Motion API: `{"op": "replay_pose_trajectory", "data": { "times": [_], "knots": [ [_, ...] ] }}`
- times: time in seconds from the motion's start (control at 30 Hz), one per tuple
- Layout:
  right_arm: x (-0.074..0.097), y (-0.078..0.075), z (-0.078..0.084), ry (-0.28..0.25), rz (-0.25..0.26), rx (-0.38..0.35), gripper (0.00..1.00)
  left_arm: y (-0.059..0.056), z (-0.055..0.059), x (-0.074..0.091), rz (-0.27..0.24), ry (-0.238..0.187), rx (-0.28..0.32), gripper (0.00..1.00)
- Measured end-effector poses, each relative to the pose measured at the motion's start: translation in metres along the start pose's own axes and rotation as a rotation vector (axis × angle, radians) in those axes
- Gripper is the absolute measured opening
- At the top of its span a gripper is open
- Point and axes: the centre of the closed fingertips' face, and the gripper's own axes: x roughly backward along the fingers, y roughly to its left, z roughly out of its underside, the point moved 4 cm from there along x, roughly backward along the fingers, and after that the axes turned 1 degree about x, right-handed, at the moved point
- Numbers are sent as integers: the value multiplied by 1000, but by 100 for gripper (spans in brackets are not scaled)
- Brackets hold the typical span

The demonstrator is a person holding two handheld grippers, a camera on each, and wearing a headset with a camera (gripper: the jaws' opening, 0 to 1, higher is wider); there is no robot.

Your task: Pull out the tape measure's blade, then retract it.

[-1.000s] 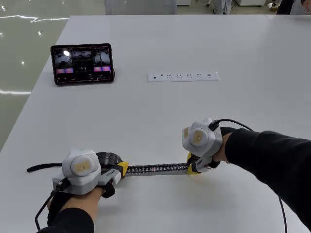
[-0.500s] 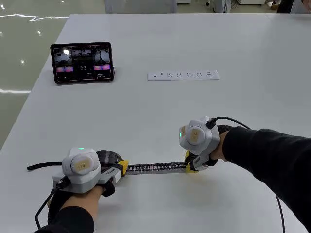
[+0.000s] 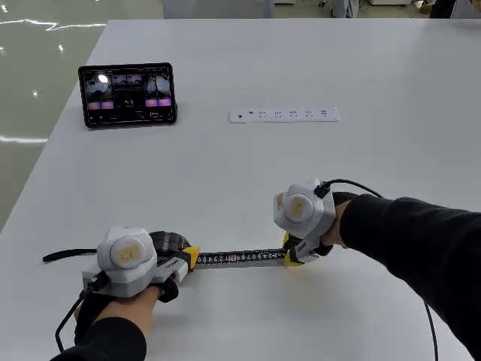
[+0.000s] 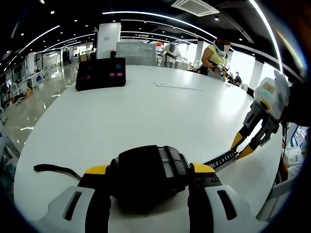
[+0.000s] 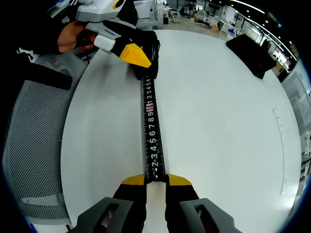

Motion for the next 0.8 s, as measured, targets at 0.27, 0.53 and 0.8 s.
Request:
{"op": "replay_pose_trajectory", "data": {
  "times": [0.27,0.53,0.8],
  "knots": [
    [-1,0,-4,-3,1,-5,10,0,0,0,1,1,0,60],
    [-2,0,-6,-6,2,-7,10,0,0,1,1,0,0,60],
    [-3,0,-8,-9,1,-10,10,-1,0,1,1,0,1,60]
  ]
}}
